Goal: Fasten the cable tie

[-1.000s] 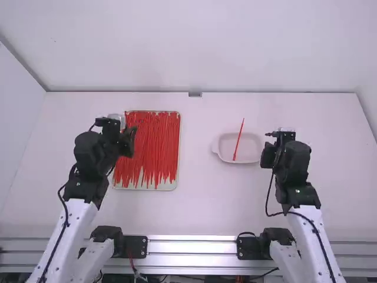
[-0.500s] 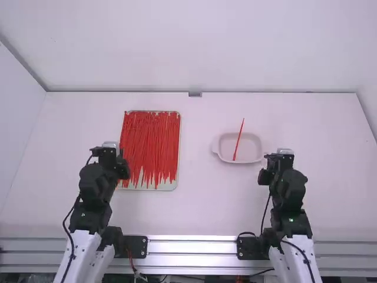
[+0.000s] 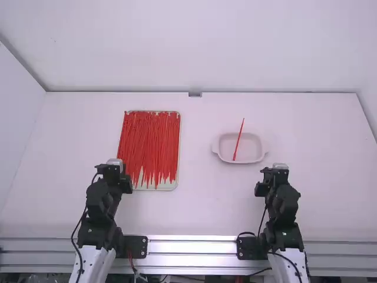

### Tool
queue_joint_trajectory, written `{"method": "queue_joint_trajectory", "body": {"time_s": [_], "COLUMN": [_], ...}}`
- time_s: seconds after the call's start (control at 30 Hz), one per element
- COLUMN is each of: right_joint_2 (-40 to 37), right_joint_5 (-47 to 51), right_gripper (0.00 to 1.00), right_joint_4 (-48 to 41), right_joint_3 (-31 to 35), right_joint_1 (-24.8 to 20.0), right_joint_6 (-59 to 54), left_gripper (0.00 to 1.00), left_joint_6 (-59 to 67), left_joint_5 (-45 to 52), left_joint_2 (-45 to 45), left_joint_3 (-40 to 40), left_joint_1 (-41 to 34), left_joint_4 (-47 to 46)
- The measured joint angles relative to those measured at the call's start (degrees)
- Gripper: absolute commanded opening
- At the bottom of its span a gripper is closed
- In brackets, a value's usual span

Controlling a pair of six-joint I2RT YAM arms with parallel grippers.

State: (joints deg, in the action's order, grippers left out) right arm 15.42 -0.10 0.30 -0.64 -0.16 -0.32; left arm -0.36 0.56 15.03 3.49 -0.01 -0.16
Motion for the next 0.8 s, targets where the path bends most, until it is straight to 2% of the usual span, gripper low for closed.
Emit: {"method": "queue_joint_trajectory", "body": {"time_s": [0.13, 0.8], "right_joint_2": [-3.2, -14.9], "right_joint_5": [0.0, 0.0], "right_gripper": [0.0, 0.0], "right_joint_4": [0.0, 0.0], "right_joint_3": [0.0, 0.0], "right_joint_1": [0.0, 0.0], "right_joint_6": [0.0, 0.0], "left_gripper": [0.0, 0.0], "left_joint_6": [0.0, 0.0], "left_joint_5": [-0.3, -0.4], "left_joint_2": [-2.9, -14.5], "left_joint_3": [-2.8, -2.8], "left_joint_1": [0.0, 0.0], "left_joint_4": [0.1, 0.3]}}
